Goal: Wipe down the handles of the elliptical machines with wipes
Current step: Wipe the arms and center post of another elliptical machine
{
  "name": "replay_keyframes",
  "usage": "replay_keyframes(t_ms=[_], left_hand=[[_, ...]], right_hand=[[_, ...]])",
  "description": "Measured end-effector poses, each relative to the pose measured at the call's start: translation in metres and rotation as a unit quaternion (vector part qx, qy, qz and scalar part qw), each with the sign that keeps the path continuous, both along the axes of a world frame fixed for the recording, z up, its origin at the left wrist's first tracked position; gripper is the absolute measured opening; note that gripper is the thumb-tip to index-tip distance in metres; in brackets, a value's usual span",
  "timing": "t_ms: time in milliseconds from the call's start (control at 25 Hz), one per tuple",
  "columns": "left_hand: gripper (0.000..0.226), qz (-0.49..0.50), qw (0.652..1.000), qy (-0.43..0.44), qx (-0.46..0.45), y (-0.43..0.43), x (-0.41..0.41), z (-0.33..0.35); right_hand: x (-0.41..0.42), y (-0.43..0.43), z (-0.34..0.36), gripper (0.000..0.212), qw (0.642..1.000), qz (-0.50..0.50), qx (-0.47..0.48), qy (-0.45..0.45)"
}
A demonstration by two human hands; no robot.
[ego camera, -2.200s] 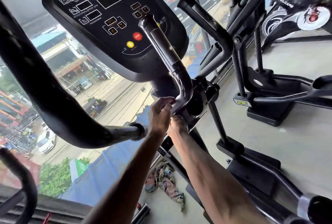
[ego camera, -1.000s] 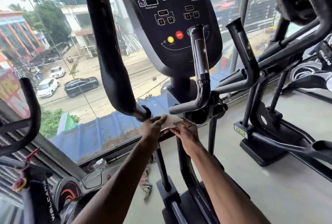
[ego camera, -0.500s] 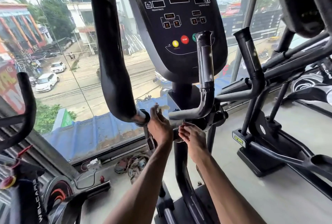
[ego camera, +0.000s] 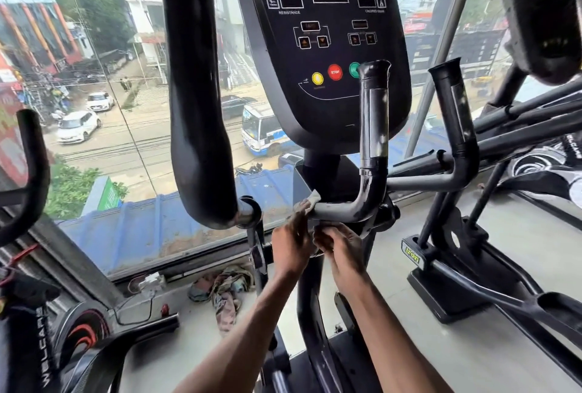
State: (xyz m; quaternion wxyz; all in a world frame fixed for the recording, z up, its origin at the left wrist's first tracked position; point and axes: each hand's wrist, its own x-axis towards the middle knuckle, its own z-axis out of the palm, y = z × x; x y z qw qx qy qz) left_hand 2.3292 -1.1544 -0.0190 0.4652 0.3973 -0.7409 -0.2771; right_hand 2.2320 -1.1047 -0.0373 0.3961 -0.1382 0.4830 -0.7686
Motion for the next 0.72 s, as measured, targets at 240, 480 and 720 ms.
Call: replay_keyframes(t_ms=[240, 480, 720], left_hand=[[0.061, -0.012, 0.999, -0.030, -0.043, 0.001, 0.000, 0.000], [0.064, 0.041, 0.991, -0.101, 0.072, -0.033, -0.011, -0.015], [0.059, 0.011, 1.000, -0.025, 0.003, -0.031, -0.008, -0.023]], right_hand=[[-0.001, -0.005, -0.007, 0.020, 0.977, -0.085, 0.067, 0.186], [0.001, -0.006, -0.006, 0.020, 0.952, -0.097, 0.090, 0.276], [-0.002, -0.012, -0.012, 0.026, 0.935, -0.110, 0.102, 0.323]])
